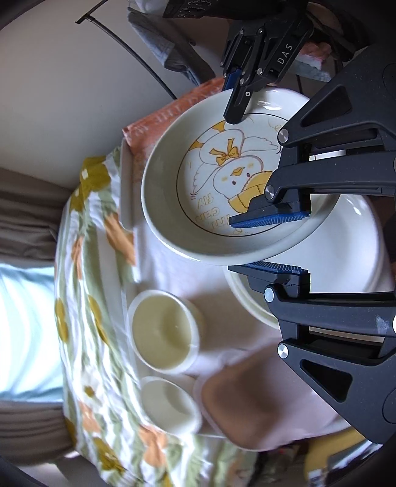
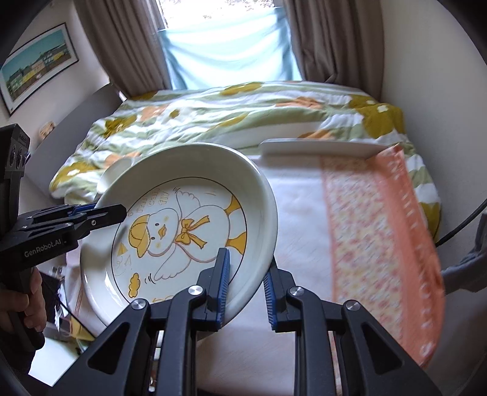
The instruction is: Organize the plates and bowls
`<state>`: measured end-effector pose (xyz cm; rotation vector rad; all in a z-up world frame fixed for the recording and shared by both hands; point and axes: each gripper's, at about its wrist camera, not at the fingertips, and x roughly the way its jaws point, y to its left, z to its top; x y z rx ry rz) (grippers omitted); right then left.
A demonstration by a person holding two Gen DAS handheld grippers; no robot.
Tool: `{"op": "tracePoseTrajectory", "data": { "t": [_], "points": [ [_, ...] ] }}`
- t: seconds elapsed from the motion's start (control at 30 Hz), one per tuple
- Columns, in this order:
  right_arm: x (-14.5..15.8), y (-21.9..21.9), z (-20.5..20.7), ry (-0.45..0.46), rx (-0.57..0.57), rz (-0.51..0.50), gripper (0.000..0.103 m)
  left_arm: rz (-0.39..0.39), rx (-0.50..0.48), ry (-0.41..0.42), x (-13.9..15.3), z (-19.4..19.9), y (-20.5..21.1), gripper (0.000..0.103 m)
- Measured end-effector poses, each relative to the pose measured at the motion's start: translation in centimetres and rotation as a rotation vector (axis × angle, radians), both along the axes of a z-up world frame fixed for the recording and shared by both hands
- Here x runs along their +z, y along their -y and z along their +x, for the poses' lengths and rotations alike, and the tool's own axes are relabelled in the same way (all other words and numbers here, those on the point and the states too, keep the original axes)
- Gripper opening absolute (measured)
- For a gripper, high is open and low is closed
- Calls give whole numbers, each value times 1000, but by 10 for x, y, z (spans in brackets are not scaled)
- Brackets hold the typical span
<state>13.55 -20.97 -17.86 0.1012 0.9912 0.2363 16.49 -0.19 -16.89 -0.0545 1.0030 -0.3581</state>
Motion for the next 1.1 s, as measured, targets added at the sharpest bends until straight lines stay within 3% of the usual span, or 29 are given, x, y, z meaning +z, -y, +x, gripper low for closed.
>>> {"op": "tracePoseTrajectory", "data": {
  "t": [0.27,0.47,0.97,1.1],
  "points": [
    [-40,-27,-18,-81,52,4,20,3,49,-66,-45,-31,-29,19],
    [-57,-38,-18,-78,88,-46,20,14,61,-90,-70,-38,-33,19],
    [-62,-52,-14,-50,154,-128,20,67,81,-113,-92,-37,-27,19],
    [-62,-53,-15,-44,161,-143,20,114,78,-102,-93,-39,-20,19]
  ]
}}
